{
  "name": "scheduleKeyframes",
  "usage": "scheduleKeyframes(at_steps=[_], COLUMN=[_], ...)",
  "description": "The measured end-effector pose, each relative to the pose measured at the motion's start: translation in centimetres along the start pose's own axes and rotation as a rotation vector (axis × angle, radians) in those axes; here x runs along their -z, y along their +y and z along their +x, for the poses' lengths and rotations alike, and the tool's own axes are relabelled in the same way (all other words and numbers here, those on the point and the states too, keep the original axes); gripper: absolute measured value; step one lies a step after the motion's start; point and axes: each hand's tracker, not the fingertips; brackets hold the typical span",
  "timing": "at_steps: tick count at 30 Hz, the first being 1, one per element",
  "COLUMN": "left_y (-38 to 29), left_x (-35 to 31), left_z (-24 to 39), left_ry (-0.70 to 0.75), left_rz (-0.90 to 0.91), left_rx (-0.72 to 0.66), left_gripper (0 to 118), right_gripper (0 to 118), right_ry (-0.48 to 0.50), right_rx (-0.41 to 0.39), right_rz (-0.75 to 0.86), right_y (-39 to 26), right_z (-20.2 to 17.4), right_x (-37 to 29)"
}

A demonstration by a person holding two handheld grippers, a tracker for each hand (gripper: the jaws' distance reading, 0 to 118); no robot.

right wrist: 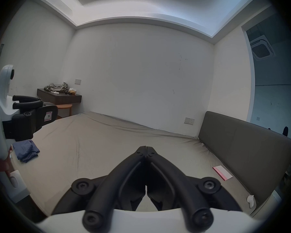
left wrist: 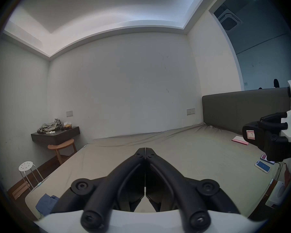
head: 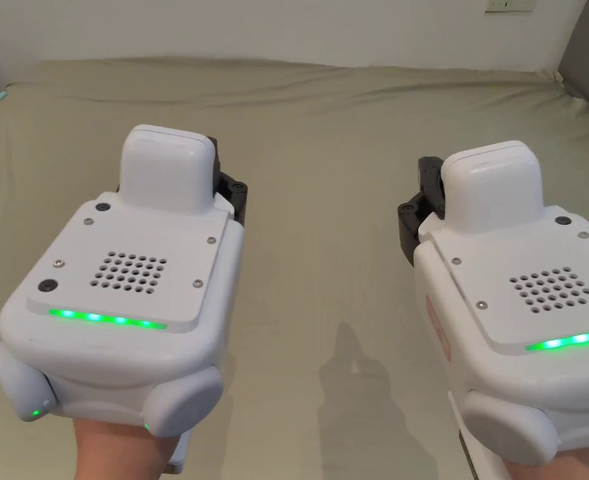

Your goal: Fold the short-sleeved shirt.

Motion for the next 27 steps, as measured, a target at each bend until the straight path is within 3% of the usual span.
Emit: scheduleKeyframes(at_steps=[25, 27], left_y=[0.45, 0.35], left_x=[-0.48, -0.47], left_z=[-0.18, 0.08], left_ry=[-0.013, -0.017], left_rz=[0.012, 0.015], left_rx=[0.011, 0.023], left_gripper=[0, 4], right_gripper=[0, 1], right_ry=[-0.004, -0.011], right_rx=[0.01, 0.012], right_rz=[0.01, 0.017], right_y=[-0.16, -0.09], right_z=[0.08, 0.04], right_x=[-0.22, -0.24])
